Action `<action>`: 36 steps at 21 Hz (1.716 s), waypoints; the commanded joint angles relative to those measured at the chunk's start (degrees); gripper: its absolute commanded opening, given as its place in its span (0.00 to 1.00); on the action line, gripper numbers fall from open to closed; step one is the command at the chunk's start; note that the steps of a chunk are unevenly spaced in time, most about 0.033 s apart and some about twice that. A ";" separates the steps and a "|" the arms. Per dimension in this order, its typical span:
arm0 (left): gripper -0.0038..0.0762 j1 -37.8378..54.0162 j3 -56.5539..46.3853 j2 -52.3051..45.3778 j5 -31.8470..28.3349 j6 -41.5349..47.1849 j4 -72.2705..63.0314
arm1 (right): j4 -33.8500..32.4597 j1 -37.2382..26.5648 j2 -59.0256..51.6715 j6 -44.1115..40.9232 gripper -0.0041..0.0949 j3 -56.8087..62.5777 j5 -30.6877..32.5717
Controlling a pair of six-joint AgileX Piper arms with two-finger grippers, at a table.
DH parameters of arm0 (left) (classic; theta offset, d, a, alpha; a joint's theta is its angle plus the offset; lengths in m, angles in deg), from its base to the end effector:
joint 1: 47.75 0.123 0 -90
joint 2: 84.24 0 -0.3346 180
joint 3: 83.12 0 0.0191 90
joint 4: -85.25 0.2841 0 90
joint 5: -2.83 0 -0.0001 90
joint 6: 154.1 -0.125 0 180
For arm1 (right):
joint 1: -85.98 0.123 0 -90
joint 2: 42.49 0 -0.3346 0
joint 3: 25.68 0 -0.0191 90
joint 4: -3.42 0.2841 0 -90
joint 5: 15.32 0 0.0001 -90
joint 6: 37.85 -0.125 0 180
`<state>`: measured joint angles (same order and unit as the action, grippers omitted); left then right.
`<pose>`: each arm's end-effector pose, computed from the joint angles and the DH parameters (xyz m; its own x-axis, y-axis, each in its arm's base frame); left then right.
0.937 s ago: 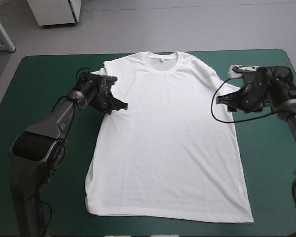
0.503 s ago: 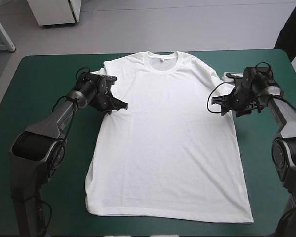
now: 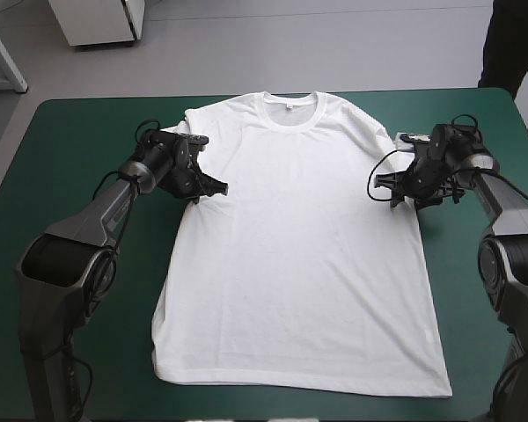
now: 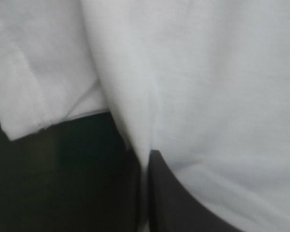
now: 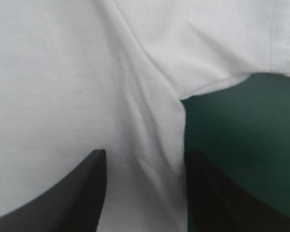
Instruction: Fold the cloth
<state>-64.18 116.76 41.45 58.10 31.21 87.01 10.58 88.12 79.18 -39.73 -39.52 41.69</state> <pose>0.4941 -0.1424 0.2175 -0.9254 0.1946 -0.3253 0.2060 0.9786 -0.0006 0.4840 0.0312 0.2191 -0.9652 0.0644 -0.2534 0.0328 0.9914 0.1270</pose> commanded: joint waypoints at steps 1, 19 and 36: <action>0.04 0.13 0.90 -2.12 -3.06 0.39 -0.47 | 1.18 -0.35 -1.17 0.08 0.39 -1.23 1.71; 0.04 0.03 26.49 -15.75 7.38 -6.03 -0.59 | 2.63 -0.36 -16.81 0.72 0.02 -27.45 6.57; 0.04 -0.08 36.88 -27.87 4.65 -13.16 -8.36 | 4.35 -0.36 -31.43 2.94 0.02 -35.54 7.20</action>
<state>-64.18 152.25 14.90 68.97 17.87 79.27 14.67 87.95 48.67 -37.54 -73.75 54.25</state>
